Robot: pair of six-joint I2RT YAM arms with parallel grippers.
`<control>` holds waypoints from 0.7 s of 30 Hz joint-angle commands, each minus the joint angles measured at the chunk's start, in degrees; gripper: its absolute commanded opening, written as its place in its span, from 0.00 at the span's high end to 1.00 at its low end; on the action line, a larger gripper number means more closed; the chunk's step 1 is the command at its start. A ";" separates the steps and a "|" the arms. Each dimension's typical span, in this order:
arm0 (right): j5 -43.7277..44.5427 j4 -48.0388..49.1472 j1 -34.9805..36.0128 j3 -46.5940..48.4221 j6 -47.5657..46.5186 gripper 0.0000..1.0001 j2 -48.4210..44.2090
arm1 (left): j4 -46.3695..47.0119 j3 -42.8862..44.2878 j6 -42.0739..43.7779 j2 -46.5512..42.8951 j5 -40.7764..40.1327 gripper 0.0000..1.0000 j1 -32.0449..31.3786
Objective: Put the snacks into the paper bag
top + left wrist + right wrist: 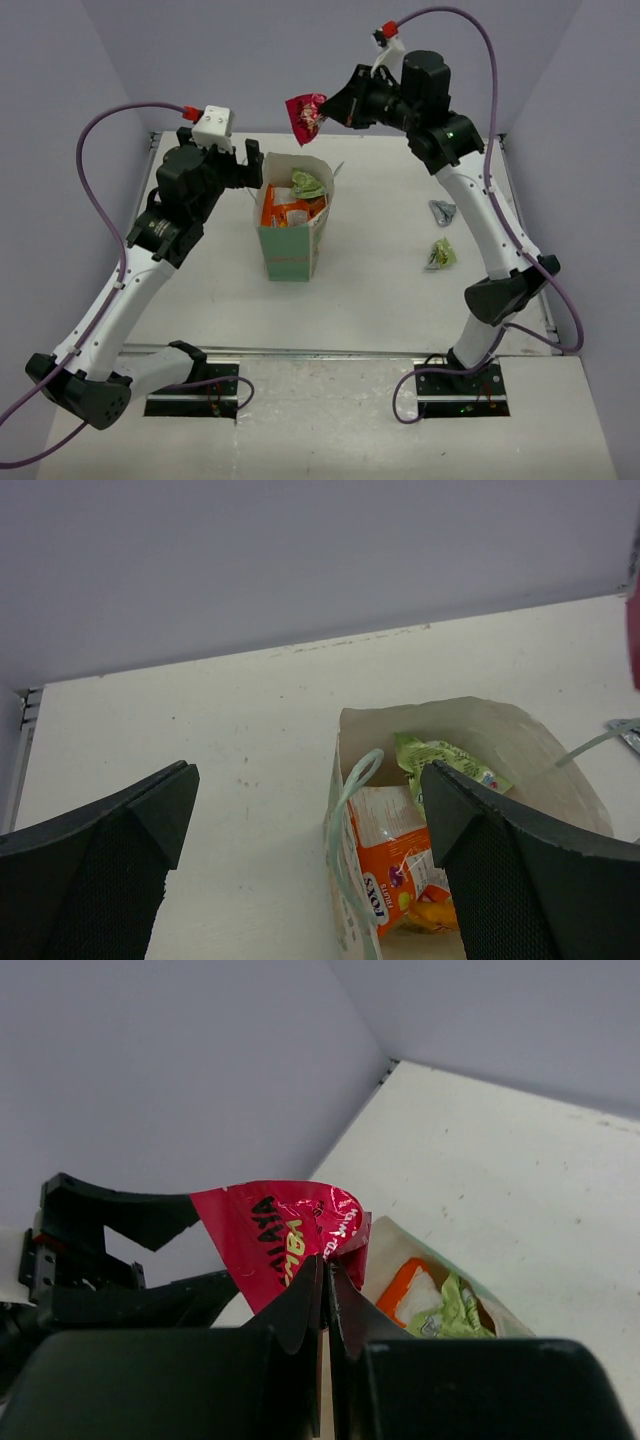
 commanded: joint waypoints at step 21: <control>15.63 -12.77 -12.84 -13.82 8.72 0.01 -7.41 | 1.38 1.85 1.74 -2.83 -1.99 0.00 -0.43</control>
